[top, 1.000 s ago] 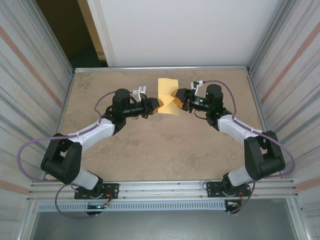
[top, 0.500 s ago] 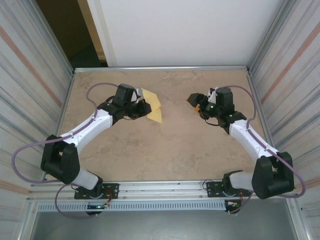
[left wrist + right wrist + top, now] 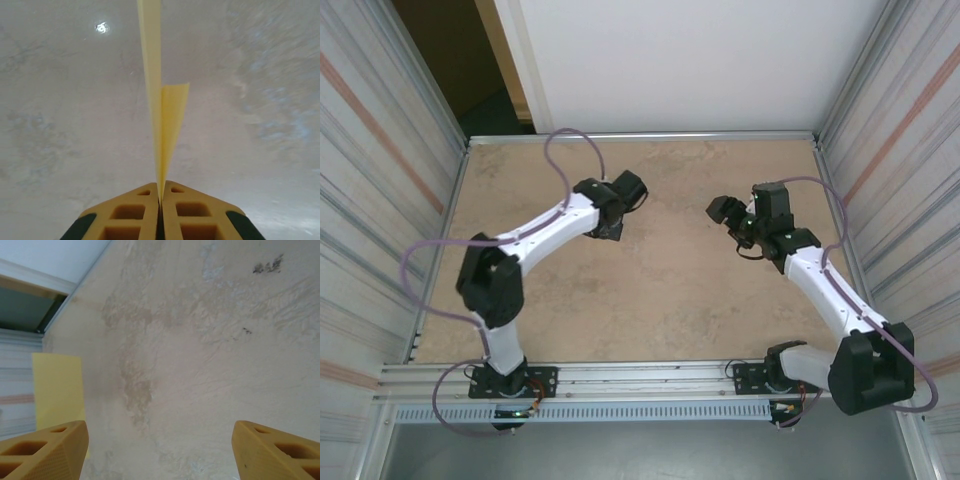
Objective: Fold a paper plane with a square sheet of paper (pick it up from the middle)
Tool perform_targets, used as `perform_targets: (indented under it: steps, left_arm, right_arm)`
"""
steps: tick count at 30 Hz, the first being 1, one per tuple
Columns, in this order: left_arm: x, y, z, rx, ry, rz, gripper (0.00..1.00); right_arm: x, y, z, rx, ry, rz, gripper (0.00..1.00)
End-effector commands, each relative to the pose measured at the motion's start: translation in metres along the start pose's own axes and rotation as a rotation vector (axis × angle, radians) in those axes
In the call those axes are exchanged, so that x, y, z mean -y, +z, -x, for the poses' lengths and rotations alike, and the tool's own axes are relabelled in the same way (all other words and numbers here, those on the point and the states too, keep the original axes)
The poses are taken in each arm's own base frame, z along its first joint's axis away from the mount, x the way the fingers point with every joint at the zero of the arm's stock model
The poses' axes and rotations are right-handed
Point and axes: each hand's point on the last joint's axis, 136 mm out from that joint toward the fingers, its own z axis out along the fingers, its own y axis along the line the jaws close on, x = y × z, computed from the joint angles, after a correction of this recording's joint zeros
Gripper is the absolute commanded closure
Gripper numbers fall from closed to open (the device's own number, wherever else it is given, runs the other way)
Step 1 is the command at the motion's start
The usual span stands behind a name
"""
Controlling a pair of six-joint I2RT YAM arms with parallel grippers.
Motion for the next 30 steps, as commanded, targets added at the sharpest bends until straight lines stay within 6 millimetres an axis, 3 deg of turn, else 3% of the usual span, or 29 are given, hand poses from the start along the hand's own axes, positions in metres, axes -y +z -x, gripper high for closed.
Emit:
perform_targets:
  steps: [1,6,10,13,16,18,22,25,30]
  left_arm:
    - [-0.011,0.005,-0.003,-0.030,0.104,0.166,0.89]
    - [0.038,0.023,-0.006,-0.080,0.143,0.076,0.85]
    - [0.079,0.035,-0.015,-0.141,0.101,-0.121,0.71]
    - [0.108,0.032,-0.016,-0.163,0.015,-0.380,0.61]
    - [0.115,0.016,-0.006,-0.149,-0.099,-0.607,0.49]
    - [0.109,0.004,0.004,-0.125,-0.165,-0.714,0.43]
    - [0.073,-0.007,0.018,-0.069,-0.307,-0.819,0.35]
    - [0.034,-0.004,0.018,-0.028,-0.417,-0.822,0.29]
    - [-0.025,0.012,-0.004,0.004,-0.613,-0.806,0.23]
  right_arm:
    - [0.016,-0.011,0.001,0.043,-0.008,-0.056,0.26]
    - [0.029,-0.017,-0.003,0.055,0.006,-0.087,0.26]
    - [0.037,-0.020,-0.006,0.053,0.014,-0.110,0.26]
    - [0.040,-0.020,-0.007,0.047,0.013,-0.120,0.26]
    - [0.039,-0.017,-0.009,0.032,0.005,-0.116,0.26]
    - [0.036,-0.011,-0.012,0.006,-0.004,-0.105,0.26]
    - [0.021,0.012,-0.029,-0.086,-0.062,-0.091,0.27]
    - [-0.004,0.038,-0.053,-0.175,-0.132,-0.067,0.30]
    - [-0.060,0.091,-0.107,-0.343,-0.227,0.023,0.44]
